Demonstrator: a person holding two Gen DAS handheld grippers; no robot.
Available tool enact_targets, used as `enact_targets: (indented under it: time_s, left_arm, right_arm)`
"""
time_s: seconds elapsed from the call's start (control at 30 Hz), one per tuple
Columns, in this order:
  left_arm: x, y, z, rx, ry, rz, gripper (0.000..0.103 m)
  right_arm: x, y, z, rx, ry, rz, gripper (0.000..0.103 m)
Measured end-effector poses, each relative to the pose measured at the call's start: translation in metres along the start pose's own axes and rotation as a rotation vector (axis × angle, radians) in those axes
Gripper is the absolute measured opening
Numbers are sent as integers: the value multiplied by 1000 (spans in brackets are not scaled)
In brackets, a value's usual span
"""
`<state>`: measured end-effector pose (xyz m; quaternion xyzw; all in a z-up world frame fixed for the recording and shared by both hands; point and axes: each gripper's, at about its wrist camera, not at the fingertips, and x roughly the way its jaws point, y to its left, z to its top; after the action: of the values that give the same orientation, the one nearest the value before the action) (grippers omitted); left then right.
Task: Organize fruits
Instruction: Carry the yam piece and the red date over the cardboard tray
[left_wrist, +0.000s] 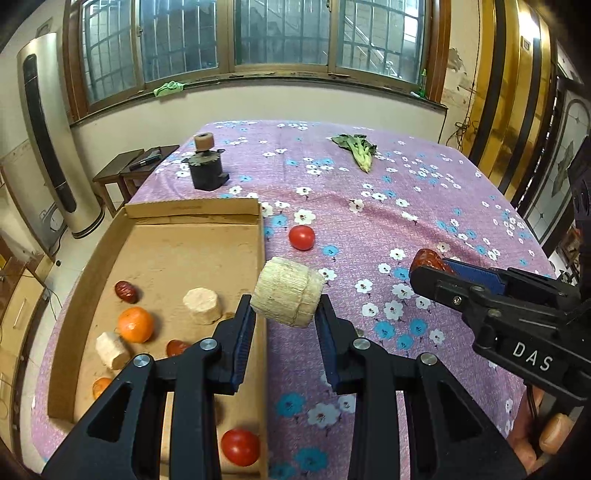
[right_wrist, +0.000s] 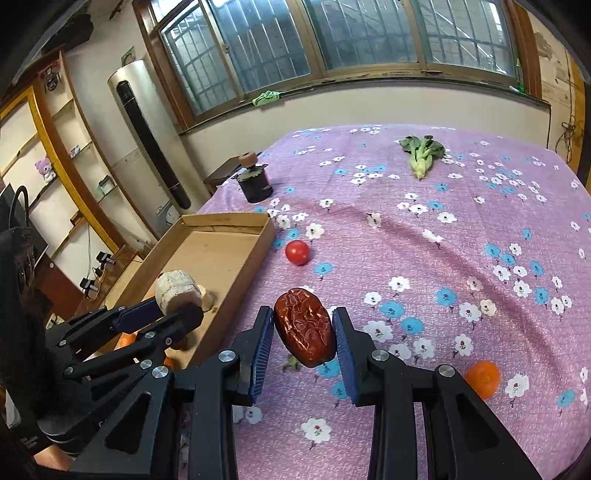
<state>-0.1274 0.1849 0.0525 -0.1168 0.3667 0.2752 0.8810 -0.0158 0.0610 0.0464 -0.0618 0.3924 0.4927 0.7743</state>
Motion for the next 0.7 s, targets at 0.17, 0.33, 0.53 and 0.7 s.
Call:
enact_targets:
  time_s: [0.17, 0.33, 0.53, 0.7]
  left_arm:
    - [-7, 12, -1, -20, -5, 14, 30]
    - [-11, 25, -2, -38, -9, 21, 30]
    - [-13, 42, -3, -66, -10, 31, 30]
    - [-14, 60, -3, -93, -10, 42, 30]
  right_arm:
    - [-1, 10, 1, -15, 0, 6, 34]
    - [3, 20, 1, -25, 5, 15, 34]
    - [10, 32, 3, -43, 15, 23, 34]
    - [19, 43, 6, -60, 24, 30, 34]
